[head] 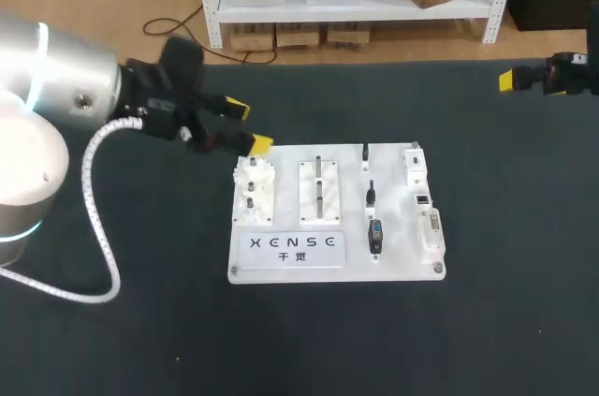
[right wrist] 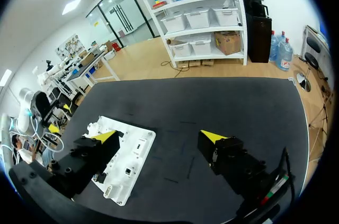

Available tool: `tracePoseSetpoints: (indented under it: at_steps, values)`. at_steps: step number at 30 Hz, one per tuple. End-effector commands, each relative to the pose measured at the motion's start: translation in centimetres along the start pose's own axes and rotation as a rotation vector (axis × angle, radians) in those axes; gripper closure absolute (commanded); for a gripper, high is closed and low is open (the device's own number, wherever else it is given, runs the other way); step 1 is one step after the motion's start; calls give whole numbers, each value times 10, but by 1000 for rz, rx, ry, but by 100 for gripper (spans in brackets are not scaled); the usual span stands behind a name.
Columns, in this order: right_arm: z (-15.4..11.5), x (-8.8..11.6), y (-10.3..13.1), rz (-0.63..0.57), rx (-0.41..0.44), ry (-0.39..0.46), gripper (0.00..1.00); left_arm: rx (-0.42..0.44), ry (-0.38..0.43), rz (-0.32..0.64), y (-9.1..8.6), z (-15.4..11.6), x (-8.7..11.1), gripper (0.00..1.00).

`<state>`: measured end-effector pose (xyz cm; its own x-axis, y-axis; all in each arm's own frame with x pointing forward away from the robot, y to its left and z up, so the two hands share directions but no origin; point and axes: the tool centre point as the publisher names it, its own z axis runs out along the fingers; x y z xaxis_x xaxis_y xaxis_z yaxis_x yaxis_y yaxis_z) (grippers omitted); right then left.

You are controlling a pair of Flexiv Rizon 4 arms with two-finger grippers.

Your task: Insert the Ethernet cable into its matching sockets.

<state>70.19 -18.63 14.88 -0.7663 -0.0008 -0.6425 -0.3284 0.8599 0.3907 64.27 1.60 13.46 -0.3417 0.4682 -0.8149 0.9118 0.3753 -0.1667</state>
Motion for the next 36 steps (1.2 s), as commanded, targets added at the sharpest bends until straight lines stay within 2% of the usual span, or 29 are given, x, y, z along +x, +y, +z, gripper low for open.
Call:
tracePoseSetpoints:
  at_steps: [1,10,16,23,27,31,36]
  values:
    - [-1,0,1,0,3,0,0,201,-216,269,-8,7,7,0]
    - [-1,0,1,0,3,0,0,184,-188,273,-28,26,18,0]
    - [-1,0,1,0,3,0,0,165,-151,264,-31,36,26,0]
    - [-1,0,1,0,3,0,0,179,-95,270,-37,48,37,0]
    - [-1,0,1,0,3,0,0,182,-70,263,-37,52,40,0]
    - [-1,0,1,0,3,0,0,146,-32,227,-33,55,41,0]
    - [-1,0,1,0,3,0,0,146,-32,227,-33,55,41,0]
